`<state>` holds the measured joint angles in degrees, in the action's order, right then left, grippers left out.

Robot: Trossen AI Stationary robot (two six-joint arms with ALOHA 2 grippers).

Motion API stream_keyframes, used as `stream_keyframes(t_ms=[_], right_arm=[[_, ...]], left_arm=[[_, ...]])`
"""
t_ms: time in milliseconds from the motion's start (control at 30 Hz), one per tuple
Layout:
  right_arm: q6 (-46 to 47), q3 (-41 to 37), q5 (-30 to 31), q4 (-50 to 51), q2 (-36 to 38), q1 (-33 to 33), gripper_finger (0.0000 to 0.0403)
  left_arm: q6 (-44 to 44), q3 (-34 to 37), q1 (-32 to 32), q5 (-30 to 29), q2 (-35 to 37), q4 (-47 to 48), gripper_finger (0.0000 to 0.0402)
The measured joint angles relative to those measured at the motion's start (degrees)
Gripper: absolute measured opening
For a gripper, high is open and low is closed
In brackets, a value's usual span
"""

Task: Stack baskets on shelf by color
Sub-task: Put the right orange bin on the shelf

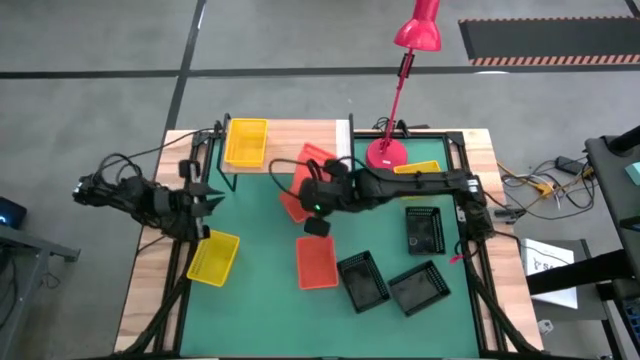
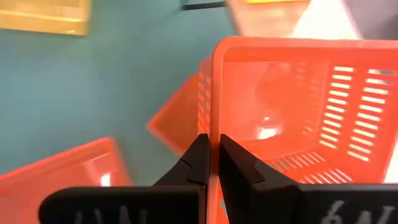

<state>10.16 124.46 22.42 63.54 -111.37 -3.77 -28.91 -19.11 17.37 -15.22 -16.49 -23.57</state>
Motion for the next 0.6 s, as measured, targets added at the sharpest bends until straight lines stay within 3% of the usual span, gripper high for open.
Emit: stream_keyframes(t_ms=[233,600], right_arm=[[-8.54,3.22,0.14,-4.63,-4.58,5.16,0.0013],[-13.25,4.57,-0.38,-7.29,-6.78,9.43,0.0013]], left_arm=[[0.05,0.81,0.02,5.33,1.07,0.48,0.0017],[-0.03,0.81,0.02,5.55,1.01,0.4,0.0017]])
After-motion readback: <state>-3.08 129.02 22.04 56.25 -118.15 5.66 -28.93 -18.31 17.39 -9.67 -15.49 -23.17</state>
